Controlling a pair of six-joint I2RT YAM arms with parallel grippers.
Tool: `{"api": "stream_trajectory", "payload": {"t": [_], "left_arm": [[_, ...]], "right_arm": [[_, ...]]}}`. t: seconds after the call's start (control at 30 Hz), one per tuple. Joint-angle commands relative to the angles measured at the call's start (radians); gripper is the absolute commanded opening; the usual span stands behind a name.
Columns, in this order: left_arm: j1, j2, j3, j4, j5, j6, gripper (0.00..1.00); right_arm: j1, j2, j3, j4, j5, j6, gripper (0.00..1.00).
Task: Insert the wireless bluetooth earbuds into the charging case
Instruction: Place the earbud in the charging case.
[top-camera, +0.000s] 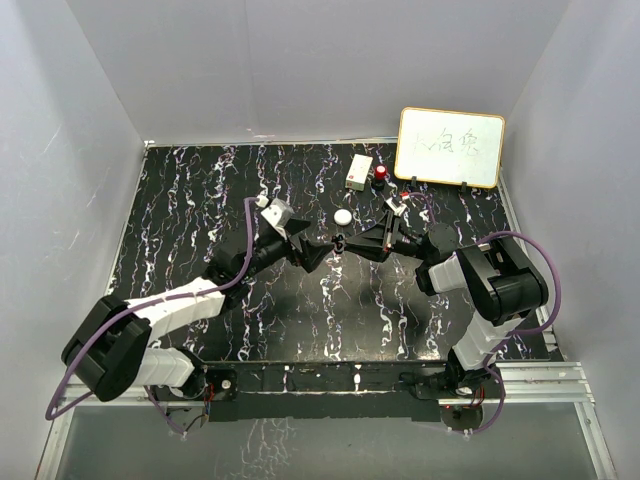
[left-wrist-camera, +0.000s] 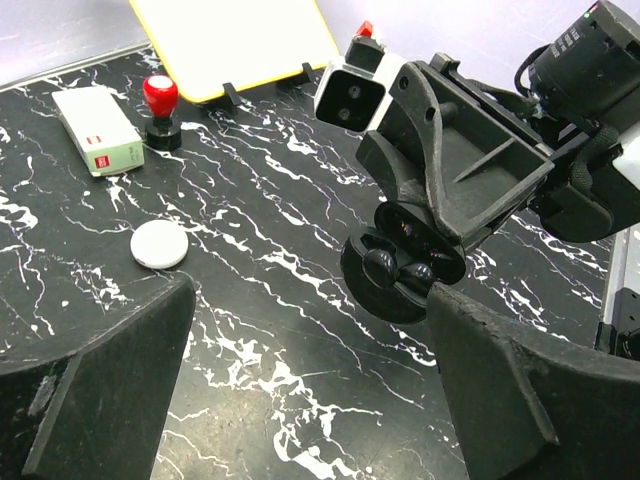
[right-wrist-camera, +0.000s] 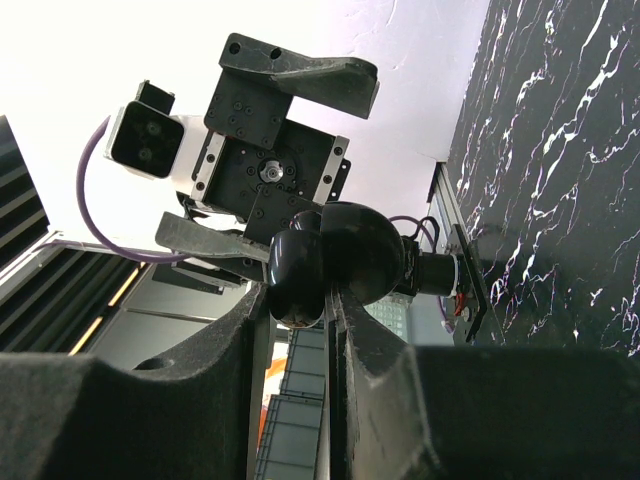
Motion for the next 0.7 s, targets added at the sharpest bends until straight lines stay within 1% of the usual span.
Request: {"api": "stream_trajectory", "payload": {"t": [0.0, 0.67], "left_arm": [[-0.006, 0.008, 0.048, 0.014, 0.021, 0.021, 0.99], [-0.008, 0.048, 0.063, 0.007, -0.035, 0.037, 0.99]], "right_arm": [[0.001, -0.036, 0.021, 0.339, 0.006, -0.012, 0.0], [0.001, -0.05, 0.009, 0.338, 0.007, -0.013, 0.0]]}}
